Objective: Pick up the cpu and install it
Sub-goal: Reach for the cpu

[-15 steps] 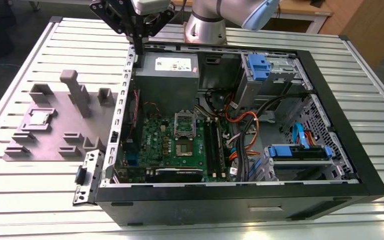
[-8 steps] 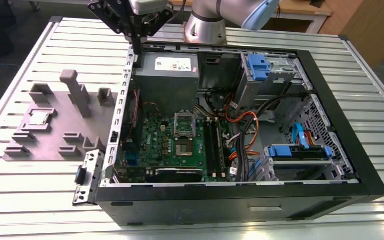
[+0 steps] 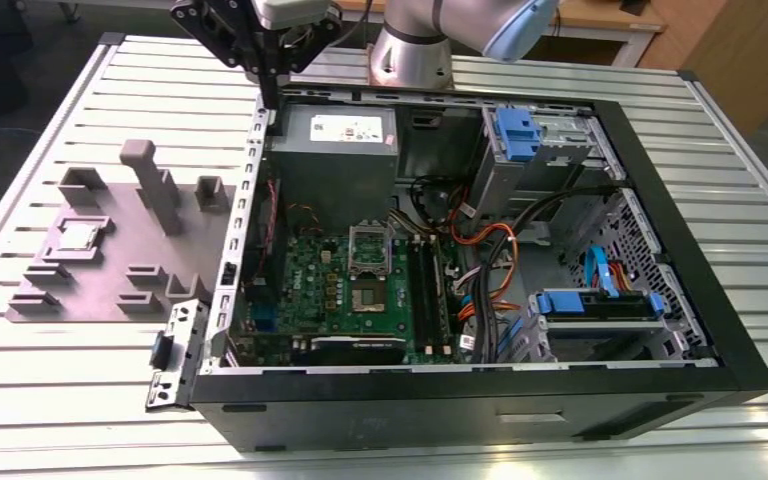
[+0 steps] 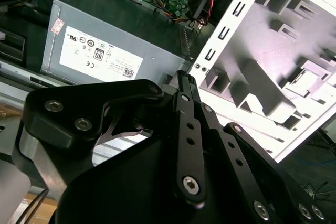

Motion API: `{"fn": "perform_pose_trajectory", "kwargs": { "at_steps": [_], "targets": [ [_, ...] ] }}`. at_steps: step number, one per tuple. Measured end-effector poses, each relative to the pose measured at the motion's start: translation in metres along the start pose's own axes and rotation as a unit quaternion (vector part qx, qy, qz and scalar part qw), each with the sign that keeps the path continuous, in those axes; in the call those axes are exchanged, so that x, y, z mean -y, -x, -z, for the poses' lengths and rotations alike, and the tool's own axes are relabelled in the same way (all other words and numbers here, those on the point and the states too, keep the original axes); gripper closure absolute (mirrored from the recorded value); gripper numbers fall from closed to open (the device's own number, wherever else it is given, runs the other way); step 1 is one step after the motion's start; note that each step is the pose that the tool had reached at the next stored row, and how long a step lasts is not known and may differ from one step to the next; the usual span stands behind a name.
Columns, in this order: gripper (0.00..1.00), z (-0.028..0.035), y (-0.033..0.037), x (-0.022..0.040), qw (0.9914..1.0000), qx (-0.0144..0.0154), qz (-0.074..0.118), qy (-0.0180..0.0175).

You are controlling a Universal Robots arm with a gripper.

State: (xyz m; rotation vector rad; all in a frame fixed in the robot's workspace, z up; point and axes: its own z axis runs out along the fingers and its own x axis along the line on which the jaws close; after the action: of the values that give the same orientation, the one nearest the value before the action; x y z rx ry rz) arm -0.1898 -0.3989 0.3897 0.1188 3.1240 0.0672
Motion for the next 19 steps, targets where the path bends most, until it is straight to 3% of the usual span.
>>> {"fn": "perform_pose_trajectory", "kwargs": {
  "at_steps": [19],
  "targets": [
    [0.89,0.0,-0.0046,0.0003,1.0,0.0,0.0,0.0]
  ]
}}
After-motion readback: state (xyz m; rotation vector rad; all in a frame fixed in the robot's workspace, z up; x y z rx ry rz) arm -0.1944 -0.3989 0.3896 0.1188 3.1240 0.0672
